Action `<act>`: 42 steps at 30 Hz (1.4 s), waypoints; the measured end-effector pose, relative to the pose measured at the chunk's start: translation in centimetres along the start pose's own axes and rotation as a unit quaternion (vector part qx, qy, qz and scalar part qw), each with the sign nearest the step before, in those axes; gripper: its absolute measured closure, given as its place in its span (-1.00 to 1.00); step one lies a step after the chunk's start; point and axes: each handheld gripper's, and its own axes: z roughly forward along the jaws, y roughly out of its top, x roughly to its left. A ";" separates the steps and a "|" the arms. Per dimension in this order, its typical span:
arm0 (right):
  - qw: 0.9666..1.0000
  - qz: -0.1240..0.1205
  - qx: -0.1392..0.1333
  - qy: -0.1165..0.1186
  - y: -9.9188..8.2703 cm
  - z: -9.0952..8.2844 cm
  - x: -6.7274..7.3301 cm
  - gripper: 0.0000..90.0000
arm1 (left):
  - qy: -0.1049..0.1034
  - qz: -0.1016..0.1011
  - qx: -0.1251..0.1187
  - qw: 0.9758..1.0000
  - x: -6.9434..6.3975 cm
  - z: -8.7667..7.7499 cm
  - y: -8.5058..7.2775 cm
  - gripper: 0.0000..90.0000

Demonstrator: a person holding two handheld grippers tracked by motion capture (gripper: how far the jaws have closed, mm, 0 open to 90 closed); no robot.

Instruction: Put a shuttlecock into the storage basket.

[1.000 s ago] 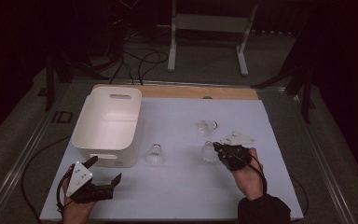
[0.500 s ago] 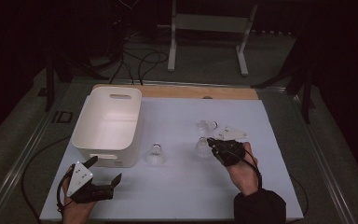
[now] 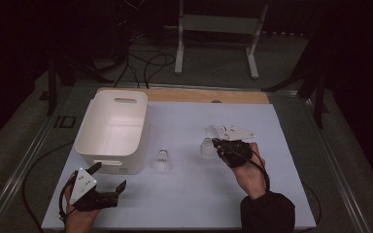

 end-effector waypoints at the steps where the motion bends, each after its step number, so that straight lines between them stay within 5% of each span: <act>1: 1.000 -0.002 0.000 0.000 0.1 0.0 0.0 0.97 | 0.000 0.001 0.000 1.000 0.0 0.0 0.0 -0.99; 42: 0.999 -0.013 -0.028 0.009 3.9 1.2 1.3 0.97 | -0.007 0.002 -0.005 1.000 -0.3 0.0 0.0 -0.99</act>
